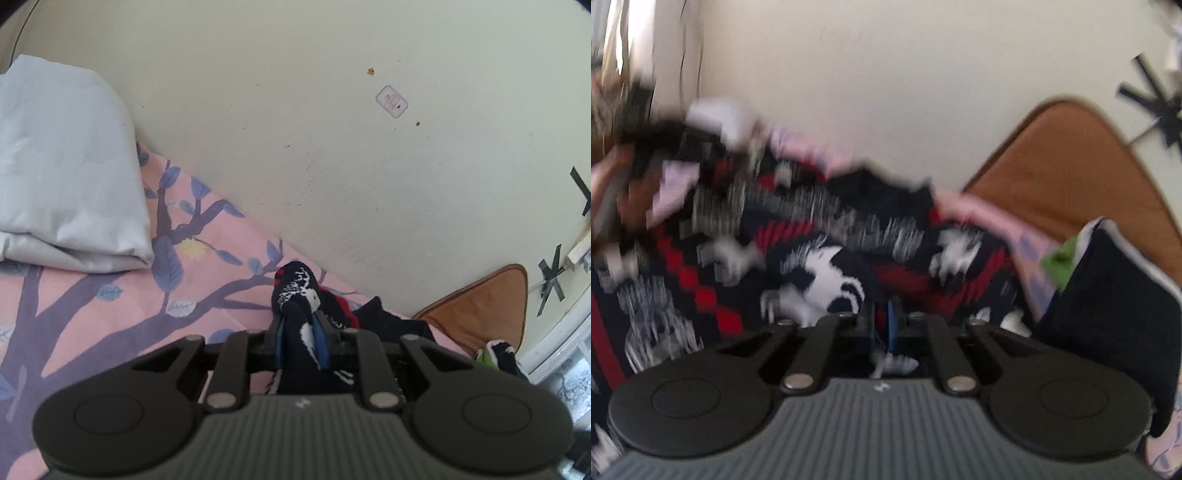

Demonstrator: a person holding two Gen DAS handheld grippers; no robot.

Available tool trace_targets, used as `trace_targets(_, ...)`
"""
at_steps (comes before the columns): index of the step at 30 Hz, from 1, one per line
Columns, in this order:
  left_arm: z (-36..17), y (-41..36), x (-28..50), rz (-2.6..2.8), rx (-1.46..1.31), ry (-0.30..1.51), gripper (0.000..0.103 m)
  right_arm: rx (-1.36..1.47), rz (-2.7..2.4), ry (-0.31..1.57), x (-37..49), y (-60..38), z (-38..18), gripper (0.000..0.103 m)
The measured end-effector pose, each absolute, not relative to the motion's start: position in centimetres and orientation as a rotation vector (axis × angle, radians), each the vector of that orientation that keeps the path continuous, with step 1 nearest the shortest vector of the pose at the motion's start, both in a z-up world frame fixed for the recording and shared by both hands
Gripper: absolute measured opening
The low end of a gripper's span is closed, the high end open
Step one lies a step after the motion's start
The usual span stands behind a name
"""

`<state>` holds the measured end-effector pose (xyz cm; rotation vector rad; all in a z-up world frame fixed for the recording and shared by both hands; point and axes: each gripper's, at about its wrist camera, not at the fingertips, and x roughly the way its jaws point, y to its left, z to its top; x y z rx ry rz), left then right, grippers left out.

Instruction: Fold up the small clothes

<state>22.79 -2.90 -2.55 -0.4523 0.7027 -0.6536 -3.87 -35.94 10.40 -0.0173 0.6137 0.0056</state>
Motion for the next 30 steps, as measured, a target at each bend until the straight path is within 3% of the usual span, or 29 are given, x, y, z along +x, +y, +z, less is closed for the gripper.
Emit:
trace_targets(3, -2.8, -3.4, 23.2, -0.625, -0.430, 0.721, 0.016, 0.155, -0.071, 0.555, -2.2, -39.0, 12.4, 0.010)
trace_targets(5, -3.0, -3.8, 23.3, -0.556, -0.386, 0.743, 0.020, 0.070, -0.225, 0.627, 1.0, -39.9, 10.7, 0.031)
trace_targets(6, -3.1, -3.6, 23.4, -0.554, -0.395, 0.751, 0.021, -0.049, -0.344, 0.663, 2.4, -39.6, 9.0, 0.060)
trace_targets(7, -3.1, -3.3, 23.5, -0.567, -0.408, 0.749, 0.029, -0.167, -0.448, 0.686, 3.3, -39.2, 7.5, 0.065)
trace_targets(8, -3.0, -3.0, 23.5, -0.565, -0.411, 0.749, 0.045, -0.223, -0.459, 0.704, 3.6, -38.8, 6.5, 0.064)
trace_targets(10, -2.9, -2.5, 23.5, -0.541, -0.410, 0.745, 0.068, -0.130, -0.374, 0.667, 2.3, -38.3, 6.6, 0.061)
trace_targets(11, -2.9, -2.3, 23.5, -0.548, -0.420, 0.741, 0.069, -0.073, -0.332, 0.647, 1.6, -38.1, 6.9, 0.061)
trace_targets(15, -2.8, -3.0, 23.2, -0.581, -0.373, 0.764, 0.060, 0.130, -0.230, 0.580, -0.1, -37.3, 8.2, 0.062)
trace_targets(16, -2.6, -3.1, 22.9, -0.597, -0.352, 0.767, 0.049, 0.192, -0.187, 0.581, 0.1, -37.0, 8.2, 0.060)
trace_targets(17, -2.4, -3.3, 22.7, -0.606, -0.333, 0.767, 0.040, 0.245, -0.156, 0.574, 0.4, -36.7, 8.1, 0.057)
trace_targets(19, -1.9, -3.9, 22.1, -0.613, -0.271, 0.768, 0.034, 0.312, -0.095, 0.566, 1.4, -35.6, 8.1, 0.039)
trace_targets(23, -1.3, -4.9, 21.0, -0.621, -0.102, 0.766, 0.034, 0.385, 0.048, 0.578, 5.6, -31.8, 7.6, 0.029)
trace_targets(27, -1.6, -5.9, 20.8, -0.576, 0.029, 0.761, 0.029, 0.342, 0.172, 0.615, 9.3, -27.1, 6.7, 0.028)
trace_targets(29, -2.1, -6.1, 20.9, -0.556, 0.038, 0.757, 0.033, 0.260, 0.149, 0.754, 12.0, -25.6, 4.5, 0.028)
trace_targets(30, -2.0, -5.9, 21.0, -0.553, 0.031, 0.761, 0.033, 0.218, 0.131, 0.718, 12.3, -25.2, 4.0, 0.026)
